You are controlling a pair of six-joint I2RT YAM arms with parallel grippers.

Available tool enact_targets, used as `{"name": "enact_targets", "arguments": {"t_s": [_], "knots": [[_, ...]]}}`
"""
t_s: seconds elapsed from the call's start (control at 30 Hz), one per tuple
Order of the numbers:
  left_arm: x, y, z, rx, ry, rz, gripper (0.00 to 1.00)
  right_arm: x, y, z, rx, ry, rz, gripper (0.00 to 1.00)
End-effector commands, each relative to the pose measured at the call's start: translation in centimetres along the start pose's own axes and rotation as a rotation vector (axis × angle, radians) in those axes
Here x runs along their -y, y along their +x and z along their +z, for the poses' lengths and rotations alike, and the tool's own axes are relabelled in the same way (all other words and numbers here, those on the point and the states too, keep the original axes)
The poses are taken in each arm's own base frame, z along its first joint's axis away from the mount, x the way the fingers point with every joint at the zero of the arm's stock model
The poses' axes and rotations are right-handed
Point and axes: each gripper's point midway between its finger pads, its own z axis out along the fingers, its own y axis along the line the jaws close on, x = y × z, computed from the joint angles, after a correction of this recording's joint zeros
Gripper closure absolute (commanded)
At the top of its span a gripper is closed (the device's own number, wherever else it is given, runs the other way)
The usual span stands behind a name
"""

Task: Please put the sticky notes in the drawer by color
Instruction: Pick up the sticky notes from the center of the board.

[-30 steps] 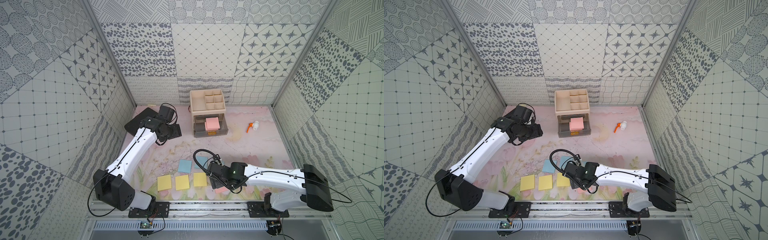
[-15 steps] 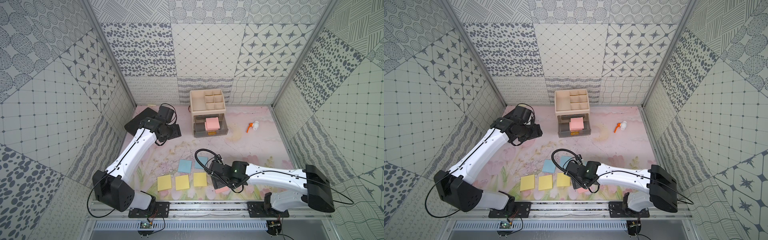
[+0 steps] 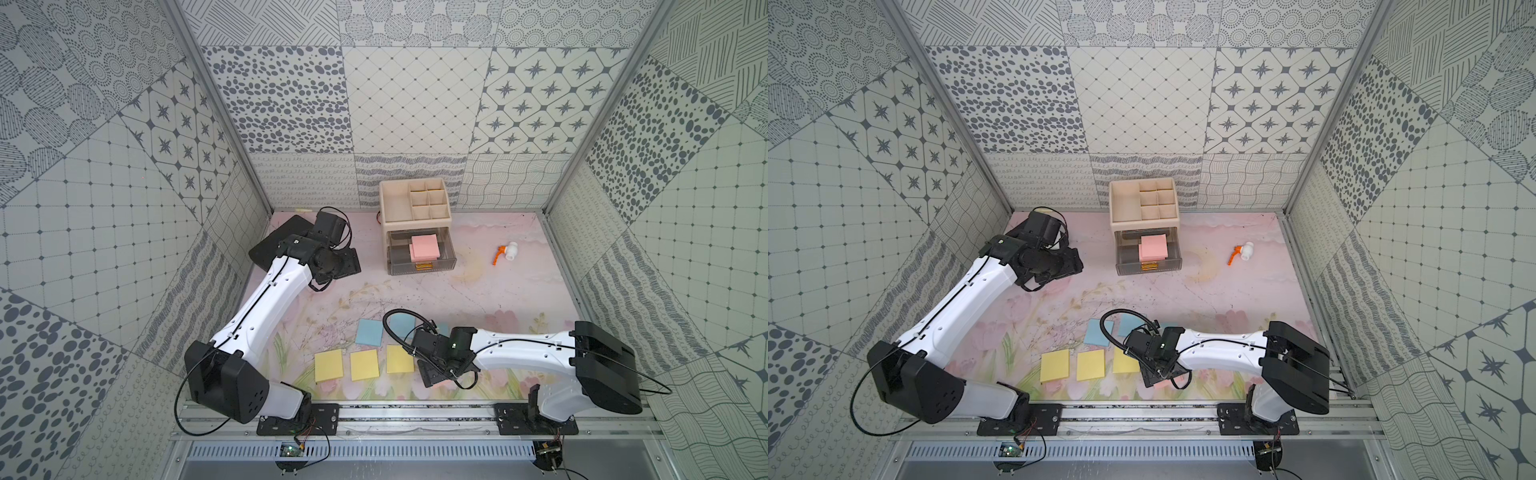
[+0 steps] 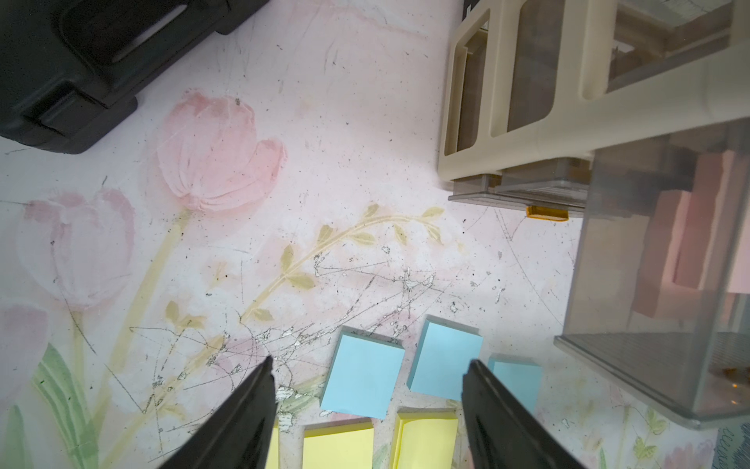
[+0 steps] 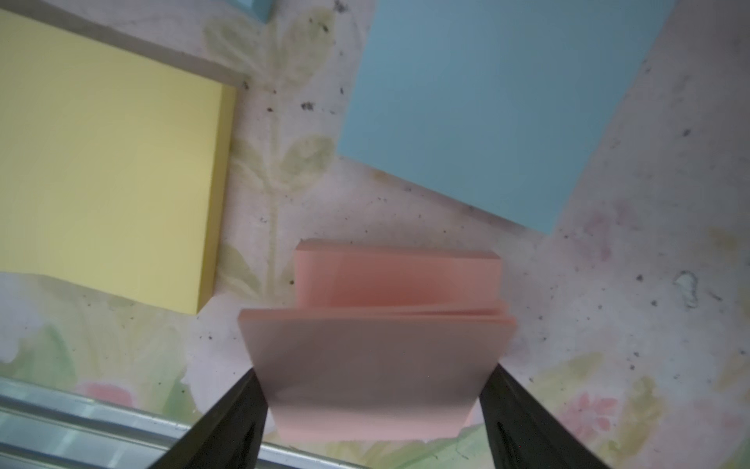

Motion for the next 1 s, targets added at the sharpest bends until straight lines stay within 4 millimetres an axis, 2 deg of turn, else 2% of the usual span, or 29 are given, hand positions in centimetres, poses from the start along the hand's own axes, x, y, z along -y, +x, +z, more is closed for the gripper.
{"name": "enact_targets", "arguments": {"t_s": [0.0, 0.33, 0.7, 0.83, 0.97], "knots": [[-0.2, -0.3, -0.3, 0.019, 0.006, -0.014, 0.25, -0.3, -0.1, 0.6, 0.004, -0.011, 0.002, 0.13], [-0.3, -0.4, -0.3, 0.018, 0.006, -0.014, 0.25, 0.9, -0.3, 0.7, 0.007, 0.059, -0.017, 0.06], [-0.1, -0.5, -0.3, 0.016, 0.012, -0.008, 0.25, 1.0, 0.3, 2.5, -0.029, 0.058, -0.009, 0.05], [-0.1, -0.6, -0.3, 0.018, 0.01, -0.007, 0.25, 1.2, 0.5, 2.9, -0.042, 0.049, -0.001, 0.06], [-0.1, -0.6, -0.3, 0.019, 0.01, -0.01, 0.25, 1.1, 0.3, 2.6, -0.037, 0.038, 0.0, 0.14]]}}
